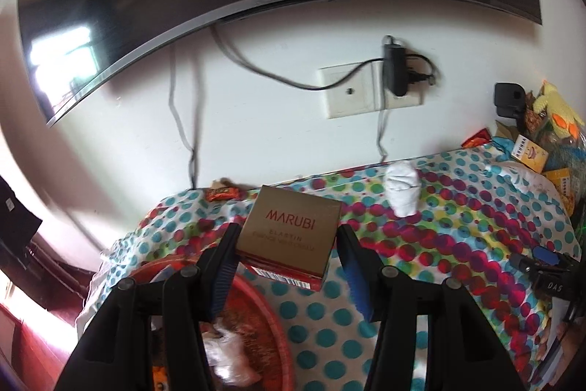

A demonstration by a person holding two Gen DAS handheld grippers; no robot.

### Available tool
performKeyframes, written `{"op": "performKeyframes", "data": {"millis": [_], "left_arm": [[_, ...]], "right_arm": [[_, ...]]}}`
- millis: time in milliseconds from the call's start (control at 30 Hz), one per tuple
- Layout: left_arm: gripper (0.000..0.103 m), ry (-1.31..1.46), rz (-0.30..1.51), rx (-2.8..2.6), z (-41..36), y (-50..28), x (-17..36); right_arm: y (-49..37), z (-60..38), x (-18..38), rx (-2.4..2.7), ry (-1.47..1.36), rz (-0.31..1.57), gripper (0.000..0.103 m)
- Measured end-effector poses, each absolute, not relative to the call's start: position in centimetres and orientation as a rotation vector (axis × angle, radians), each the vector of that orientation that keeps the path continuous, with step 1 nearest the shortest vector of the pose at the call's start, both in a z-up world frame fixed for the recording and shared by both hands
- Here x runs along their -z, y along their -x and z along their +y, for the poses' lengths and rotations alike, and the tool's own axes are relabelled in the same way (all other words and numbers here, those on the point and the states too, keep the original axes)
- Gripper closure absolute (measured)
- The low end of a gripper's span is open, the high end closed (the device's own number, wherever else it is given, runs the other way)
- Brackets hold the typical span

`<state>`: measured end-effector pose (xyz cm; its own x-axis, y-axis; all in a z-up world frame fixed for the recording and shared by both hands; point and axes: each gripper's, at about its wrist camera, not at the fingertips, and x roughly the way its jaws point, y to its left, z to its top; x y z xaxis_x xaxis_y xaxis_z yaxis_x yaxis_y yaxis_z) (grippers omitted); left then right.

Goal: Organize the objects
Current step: 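Lift the MARUBI box and carry it over the red tray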

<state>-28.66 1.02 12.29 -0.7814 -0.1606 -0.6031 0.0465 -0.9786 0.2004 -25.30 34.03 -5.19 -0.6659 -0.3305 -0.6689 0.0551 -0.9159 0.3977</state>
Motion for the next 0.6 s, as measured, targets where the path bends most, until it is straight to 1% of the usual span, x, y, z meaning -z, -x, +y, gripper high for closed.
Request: {"op": "performKeyframes", "data": {"millis": [133,333,400,500,600], "left_arm": [[0.049,-0.996,-0.17,2.79,-5.1,27.4,-12.8],[0.049,-1.016,-0.096,2.675,-13.4,24.9,-12.5],[0.049,-1.014,-0.068,2.666,-15.2,23.7,-12.6],[0.049,-1.024,-0.078,2.631,-18.0,21.7,-12.2],[0.049,-1.056,-0.033,2.593,-20.8,20.1,-11.1]], "right_arm": [[25.3,34.0,5.2,2.637,-1.161,-0.514,0.002],[25.3,34.0,5.2,2.638,-1.162,-0.514,0.001],[25.3,34.0,5.2,2.637,-1.161,-0.517,0.001],[25.3,34.0,5.3,2.638,-1.161,-0.516,0.001],[25.3,34.0,5.3,2.637,-1.161,-0.518,0.001]]}}
